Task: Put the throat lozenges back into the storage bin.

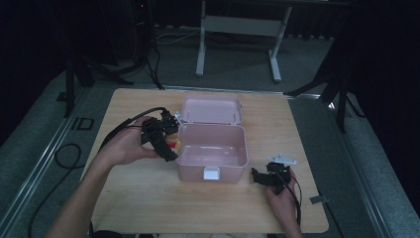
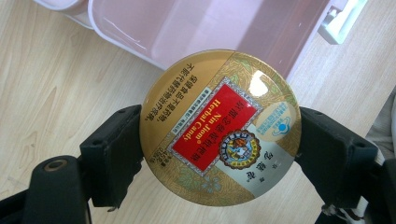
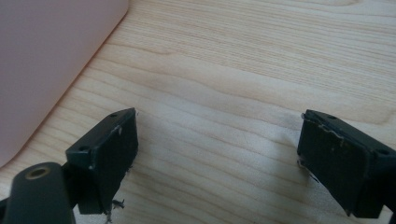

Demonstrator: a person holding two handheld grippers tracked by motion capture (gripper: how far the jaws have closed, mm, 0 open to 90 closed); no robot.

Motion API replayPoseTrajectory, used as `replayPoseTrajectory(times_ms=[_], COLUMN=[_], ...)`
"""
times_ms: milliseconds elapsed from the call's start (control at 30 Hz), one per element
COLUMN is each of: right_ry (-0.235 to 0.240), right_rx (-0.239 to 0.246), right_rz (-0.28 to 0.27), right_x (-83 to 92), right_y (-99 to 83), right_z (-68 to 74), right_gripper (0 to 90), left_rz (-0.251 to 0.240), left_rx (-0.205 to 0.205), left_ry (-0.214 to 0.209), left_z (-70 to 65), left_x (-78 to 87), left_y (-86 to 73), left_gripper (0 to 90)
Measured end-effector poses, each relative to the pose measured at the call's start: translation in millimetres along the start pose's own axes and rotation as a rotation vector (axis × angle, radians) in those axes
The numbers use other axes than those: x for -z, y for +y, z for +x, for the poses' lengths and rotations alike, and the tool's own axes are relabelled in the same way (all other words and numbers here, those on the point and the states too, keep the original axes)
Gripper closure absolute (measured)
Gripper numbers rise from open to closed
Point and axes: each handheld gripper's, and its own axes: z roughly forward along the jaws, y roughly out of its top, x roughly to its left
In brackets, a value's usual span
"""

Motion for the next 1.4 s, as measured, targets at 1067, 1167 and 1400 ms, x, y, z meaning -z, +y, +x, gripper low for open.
replayPoseTrajectory(times_ms=[1067, 1167, 1400], right_ry=[0.003, 0.003, 0.003], right_rx=[0.003, 0.003, 0.003], right_rz=[0.001, 0.0, 0.001], right_x=[0.0, 0.0, 0.0], right_y=[0.0, 0.0, 0.0], right_z=[0.1, 0.0, 0.1], right_gripper=[12.2, 12.2, 12.2], left_rz=[0.036, 0.043, 0.049], left_rx=[-0.053, -0.056, -0.066], left_ry=[0.0, -0.002, -0.012], left_z=[-12.2, -12.9, -14.5], left_x=[-10.2, -12.9, -16.5], left_y=[30.5, 33.0, 39.3], left_gripper=[20.0, 20.0, 20.0])
